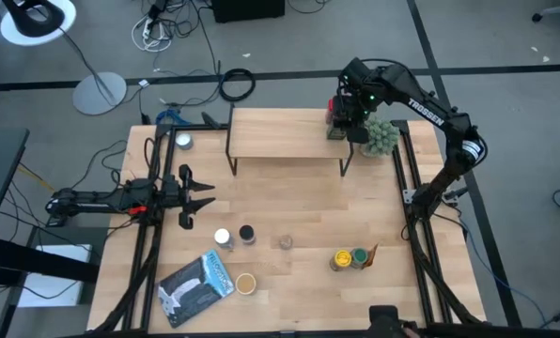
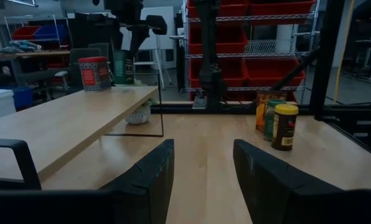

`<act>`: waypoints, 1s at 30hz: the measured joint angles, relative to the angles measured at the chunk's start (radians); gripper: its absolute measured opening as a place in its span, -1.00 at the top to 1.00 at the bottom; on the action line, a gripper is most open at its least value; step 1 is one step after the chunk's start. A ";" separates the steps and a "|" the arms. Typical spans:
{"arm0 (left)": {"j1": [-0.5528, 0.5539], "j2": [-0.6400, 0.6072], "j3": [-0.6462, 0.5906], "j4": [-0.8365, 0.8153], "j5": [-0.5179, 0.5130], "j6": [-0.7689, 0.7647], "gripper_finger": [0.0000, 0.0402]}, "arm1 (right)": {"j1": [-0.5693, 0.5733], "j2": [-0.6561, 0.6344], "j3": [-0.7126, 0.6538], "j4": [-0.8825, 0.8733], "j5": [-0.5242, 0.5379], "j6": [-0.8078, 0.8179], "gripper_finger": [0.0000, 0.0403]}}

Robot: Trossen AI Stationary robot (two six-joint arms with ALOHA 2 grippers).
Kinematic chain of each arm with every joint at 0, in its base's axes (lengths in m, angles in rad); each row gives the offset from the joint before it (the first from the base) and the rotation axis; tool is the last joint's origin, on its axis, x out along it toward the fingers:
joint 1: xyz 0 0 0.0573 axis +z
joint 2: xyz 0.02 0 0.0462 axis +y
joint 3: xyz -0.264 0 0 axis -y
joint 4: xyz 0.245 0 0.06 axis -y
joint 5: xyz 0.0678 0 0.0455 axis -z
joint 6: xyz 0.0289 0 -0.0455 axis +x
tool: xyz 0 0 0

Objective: Shelf spices
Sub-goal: Put the green seasoning can on the shelf

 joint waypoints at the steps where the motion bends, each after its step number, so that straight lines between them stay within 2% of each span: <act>1: 0.000 0.000 0.000 0.000 0.000 0.000 0.16 | 0.000 0.000 0.000 0.000 0.000 0.001 0.18; 15: 0.000 0.000 0.000 0.000 -0.002 -0.002 0.16 | 0.000 -0.001 0.000 0.009 0.002 0.007 0.16; 23: 0.000 0.000 0.000 0.000 -0.002 -0.002 0.16 | 0.001 -0.044 0.000 0.013 0.022 0.011 0.17; 30: 0.000 0.000 0.000 0.000 -0.002 -0.002 0.16 | 0.008 -0.121 0.000 -0.018 0.025 0.166 0.23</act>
